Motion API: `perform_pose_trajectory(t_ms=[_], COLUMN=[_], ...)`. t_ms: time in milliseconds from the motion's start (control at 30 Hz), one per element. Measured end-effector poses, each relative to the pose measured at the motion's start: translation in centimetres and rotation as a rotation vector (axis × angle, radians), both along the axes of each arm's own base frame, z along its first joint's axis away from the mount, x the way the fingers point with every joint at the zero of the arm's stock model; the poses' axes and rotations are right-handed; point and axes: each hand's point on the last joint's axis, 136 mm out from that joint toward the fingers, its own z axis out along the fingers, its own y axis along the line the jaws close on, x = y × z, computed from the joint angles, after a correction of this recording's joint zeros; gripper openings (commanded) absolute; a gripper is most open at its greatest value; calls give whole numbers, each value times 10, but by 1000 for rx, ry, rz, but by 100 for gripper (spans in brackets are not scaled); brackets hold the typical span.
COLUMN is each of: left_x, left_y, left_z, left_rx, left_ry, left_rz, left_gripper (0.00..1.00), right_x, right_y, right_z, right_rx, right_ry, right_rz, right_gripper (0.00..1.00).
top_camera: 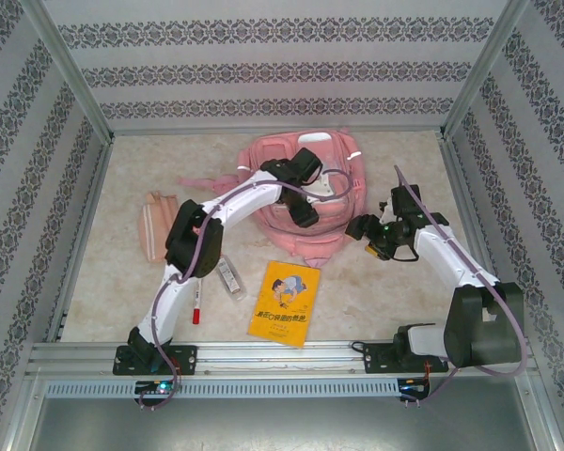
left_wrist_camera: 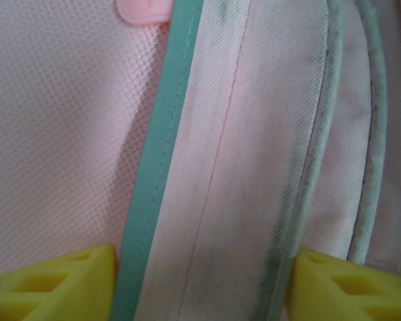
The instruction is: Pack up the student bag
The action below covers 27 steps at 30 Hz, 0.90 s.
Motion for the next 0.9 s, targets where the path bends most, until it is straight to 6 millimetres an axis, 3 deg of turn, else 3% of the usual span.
perform_pose_trajectory(t_ms=[67, 100, 300, 433, 600, 700, 900], left_x=[11, 15, 27, 40, 76, 89, 95], left_y=[-7, -8, -2, 5, 11, 16, 15], left_z=[-2, -2, 24, 63, 123, 146, 159], left_rx=[9, 12, 40, 30, -52, -93, -142], left_ry=[-23, -36, -141, -237, -389, -455, -480], left_rz=[3, 6, 4, 28, 107, 152, 177], left_gripper=[9, 1, 0, 0, 0, 0, 0], right_x=[-1, -2, -2, -3, -5, -7, -10], right_y=[0, 1, 3, 8, 13, 16, 23], right_z=[-2, -2, 3, 5, 3, 3, 4], right_rx=[4, 5, 22, 56, 82, 99, 108], right_ry=[5, 7, -27, -39, -39, -44, -53], right_rz=[-2, -4, 3, 19, 31, 43, 79], right_gripper=[68, 67, 59, 57, 56, 56, 57])
